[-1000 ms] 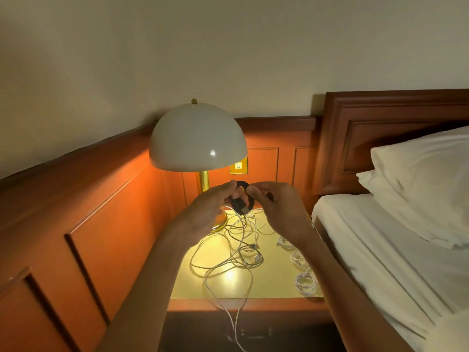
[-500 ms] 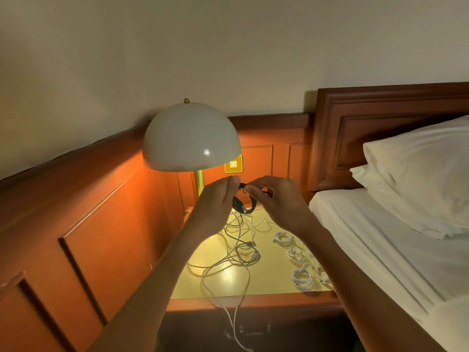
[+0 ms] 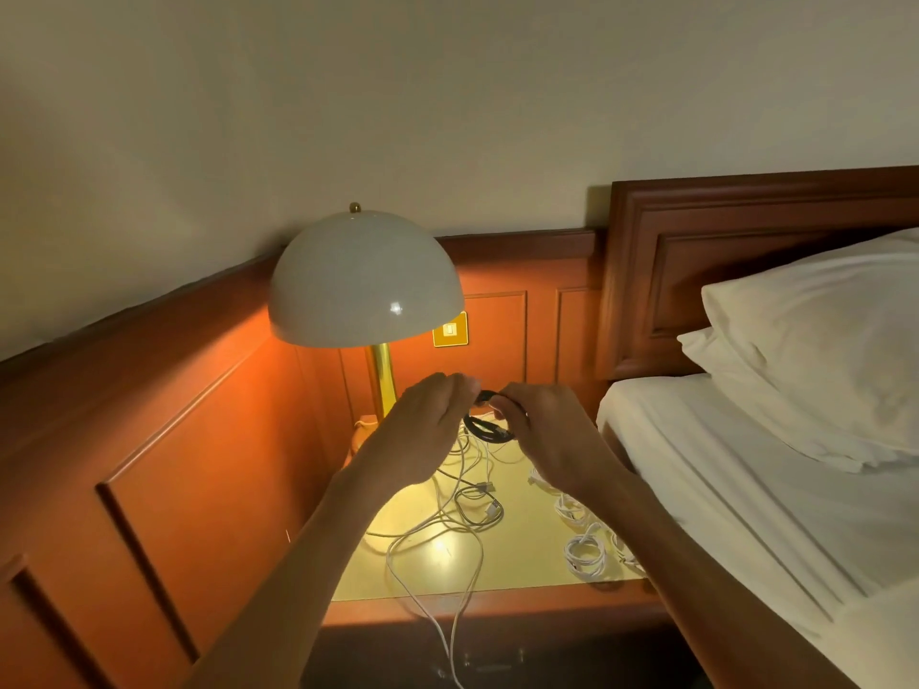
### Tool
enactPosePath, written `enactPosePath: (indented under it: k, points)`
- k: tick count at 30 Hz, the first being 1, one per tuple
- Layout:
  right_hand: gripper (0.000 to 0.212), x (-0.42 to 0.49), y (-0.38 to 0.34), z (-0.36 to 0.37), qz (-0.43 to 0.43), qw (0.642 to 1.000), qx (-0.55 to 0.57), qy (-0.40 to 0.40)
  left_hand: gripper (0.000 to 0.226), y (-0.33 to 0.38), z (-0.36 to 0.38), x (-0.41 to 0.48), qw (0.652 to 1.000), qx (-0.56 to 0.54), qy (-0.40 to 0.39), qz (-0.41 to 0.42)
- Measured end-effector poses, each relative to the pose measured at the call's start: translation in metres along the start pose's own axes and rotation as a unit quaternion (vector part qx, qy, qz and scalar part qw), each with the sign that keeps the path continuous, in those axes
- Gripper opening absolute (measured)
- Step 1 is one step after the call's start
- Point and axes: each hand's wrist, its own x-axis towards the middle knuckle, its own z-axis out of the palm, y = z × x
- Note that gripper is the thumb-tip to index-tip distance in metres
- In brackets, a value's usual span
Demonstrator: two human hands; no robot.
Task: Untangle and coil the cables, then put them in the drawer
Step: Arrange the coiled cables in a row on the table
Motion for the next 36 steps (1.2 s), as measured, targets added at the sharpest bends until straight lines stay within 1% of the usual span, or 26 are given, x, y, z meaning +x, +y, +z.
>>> enactPosePath:
  k: [2,3,5,7,10,12,13,15,17,19,20,22,25,27,29,30,31,33,34,36]
  points:
    - [0.028,-0.002,0.000,-0.002,-0.021,1.000,-0.006,-0.006,0.036,0.002,0.003,0.001,0.998,0.034,-0.037,0.024]
    - [0.029,-0.003,0.000,-0.004,-0.027,1.000,0.000,-0.014,0.035,0.002,0.004,0.002,0.997,0.032,-0.063,0.029]
    - [0.032,-0.004,0.002,-0.010,-0.036,0.999,0.025,-0.032,0.035,-0.001,0.003,0.003,0.992,-0.044,-0.115,0.024]
    - [0.036,-0.004,0.003,-0.015,-0.036,0.996,0.053,-0.057,0.032,-0.002,0.002,0.003,0.983,-0.115,-0.140,0.020]
    - [0.027,-0.002,0.005,-0.028,-0.021,0.989,0.101,-0.103,0.029,-0.004,0.006,0.000,0.981,-0.143,-0.124,0.031]
    - [0.014,0.001,0.008,-0.042,0.002,0.984,0.139,-0.110,0.029,-0.004,0.007,-0.003,0.980,-0.158,-0.112,0.039]
    - [0.015,0.002,0.010,-0.049,0.016,0.979,0.170,-0.109,0.030,-0.004,0.008,-0.004,0.980,-0.162,-0.105,0.043]
    - [0.015,0.004,0.014,-0.056,0.023,0.972,0.220,-0.085,0.031,0.000,0.008,-0.006,0.981,-0.168,-0.085,0.055]
    - [0.006,0.001,0.013,-0.049,0.039,0.968,0.244,-0.039,0.030,0.008,0.009,-0.007,0.982,-0.172,-0.047,0.064]
    - [0.006,-0.003,0.010,-0.033,0.072,0.961,0.266,-0.002,0.030,0.014,0.010,-0.004,0.988,-0.138,0.009,0.073]
    - [0.008,-0.005,0.006,-0.027,0.095,0.956,0.278,0.004,0.030,0.015,0.012,-0.002,0.991,-0.107,0.036,0.073]
    - [0.012,-0.007,0.002,-0.019,0.153,0.929,0.336,-0.008,0.028,0.015,0.014,0.001,0.994,-0.054,0.063,0.064]
    - [0.019,-0.006,0.000,-0.017,0.234,0.866,0.439,-0.054,0.027,0.011,0.015,0.002,0.996,-0.016,0.074,0.057]
    - [0.020,-0.005,0.000,-0.018,0.270,0.830,0.482,-0.082,0.027,0.009,0.013,0.003,0.995,-0.009,0.078,0.056]
    - [0.026,-0.005,-0.001,-0.019,0.303,0.788,0.529,-0.088,0.027,0.006,0.011,0.004,0.995,0.009,0.078,0.061]
    - [0.030,-0.005,-0.002,-0.020,0.310,0.781,0.535,-0.090,0.027,0.004,0.010,0.005,0.995,0.021,0.075,0.065]
    - [0.031,-0.005,-0.002,-0.019,0.308,0.794,0.516,-0.090,0.027,0.002,0.010,0.005,0.994,0.035,0.072,0.069]
    - [0.022,-0.006,-0.003,-0.015,0.301,0.831,0.461,-0.086,0.027,-0.001,0.009,0.005,0.993,0.060,0.063,0.080]
    - [0.019,-0.006,-0.002,-0.014,0.301,0.838,0.445,-0.090,0.027,-0.002,0.010,0.004,0.993,0.065,0.059,0.083]
    - [0.021,-0.007,-0.001,-0.012,0.297,0.835,0.449,-0.110,0.027,-0.003,0.011,0.003,0.993,0.063,0.052,0.082]
